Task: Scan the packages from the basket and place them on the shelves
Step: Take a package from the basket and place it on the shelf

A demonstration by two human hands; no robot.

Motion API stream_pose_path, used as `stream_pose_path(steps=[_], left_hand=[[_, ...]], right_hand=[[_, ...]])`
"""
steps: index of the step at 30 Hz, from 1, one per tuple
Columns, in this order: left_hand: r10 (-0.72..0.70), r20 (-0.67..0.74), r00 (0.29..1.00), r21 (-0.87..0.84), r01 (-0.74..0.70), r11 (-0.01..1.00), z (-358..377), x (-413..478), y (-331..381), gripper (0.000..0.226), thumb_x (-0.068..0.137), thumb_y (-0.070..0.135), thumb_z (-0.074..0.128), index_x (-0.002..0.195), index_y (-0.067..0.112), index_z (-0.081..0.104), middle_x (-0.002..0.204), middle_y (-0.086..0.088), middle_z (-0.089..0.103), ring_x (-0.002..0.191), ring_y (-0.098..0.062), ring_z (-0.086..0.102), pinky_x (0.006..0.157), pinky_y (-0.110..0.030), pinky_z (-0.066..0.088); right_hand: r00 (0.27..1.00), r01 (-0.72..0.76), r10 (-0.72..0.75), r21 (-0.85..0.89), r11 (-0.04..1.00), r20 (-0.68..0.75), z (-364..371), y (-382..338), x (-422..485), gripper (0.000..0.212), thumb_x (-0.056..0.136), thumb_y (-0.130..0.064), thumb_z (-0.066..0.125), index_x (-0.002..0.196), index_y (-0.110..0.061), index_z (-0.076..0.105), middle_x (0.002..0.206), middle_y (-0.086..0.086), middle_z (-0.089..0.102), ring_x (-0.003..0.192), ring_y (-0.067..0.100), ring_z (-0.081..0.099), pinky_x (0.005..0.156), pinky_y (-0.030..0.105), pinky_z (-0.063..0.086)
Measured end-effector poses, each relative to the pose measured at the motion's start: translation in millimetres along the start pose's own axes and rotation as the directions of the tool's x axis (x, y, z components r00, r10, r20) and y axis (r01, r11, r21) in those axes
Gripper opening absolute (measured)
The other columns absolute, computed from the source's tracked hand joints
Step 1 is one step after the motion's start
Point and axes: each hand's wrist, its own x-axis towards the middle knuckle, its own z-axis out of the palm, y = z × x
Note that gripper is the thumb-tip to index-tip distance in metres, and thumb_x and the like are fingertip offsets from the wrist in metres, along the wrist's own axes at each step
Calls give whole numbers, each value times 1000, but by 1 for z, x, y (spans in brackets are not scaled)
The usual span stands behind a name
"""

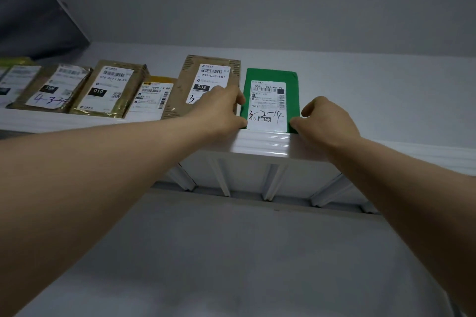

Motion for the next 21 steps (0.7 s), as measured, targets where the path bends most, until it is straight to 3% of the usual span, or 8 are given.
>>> stream_pose_path(steps=[5, 9, 14, 21], left_hand=[[-62, -63, 996, -66, 58, 996, 1, -4, -11, 52, 83, 32, 79, 122, 23, 45, 110, 0, 59, 98, -20, 61, 90, -46, 53], [-94, -51, 994, -110, 88, 990, 2, -3, -12, 58, 82, 31, 80, 125, 22, 41, 111, -2, 61, 99, -23, 63, 90, -48, 54], [-116, -47, 992, -130, 109, 986, 2, -1, -12, 56, 83, 28, 79, 123, 23, 41, 108, -1, 60, 99, -24, 63, 89, -49, 54], [-113, -77, 991, -140, 101, 985, 2, -10, 0, 48, 82, 18, 77, 117, 23, 45, 101, 1, 63, 95, -20, 64, 87, -47, 55]], right_hand=[[999, -32, 31, -40, 999, -15, 12, -6, 1, 30, 85, -38, 63, 108, -21, 57, 106, 5, 67, 97, 30, 63, 90, 47, 53], [999, -31, 32, -73, 997, 6, 15, -7, 1, 22, 86, -40, 62, 98, -22, 61, 100, 4, 68, 92, 30, 64, 91, 48, 53], [999, -24, 26, -63, 998, 21, 15, -6, 1, 27, 86, -43, 61, 95, -18, 67, 95, 3, 69, 89, 29, 65, 91, 46, 54], [1000, 27, -29, 114, 993, 12, 7, -5, -10, 21, 77, -34, 60, 84, -16, 68, 88, 4, 72, 86, 31, 69, 89, 49, 56]])
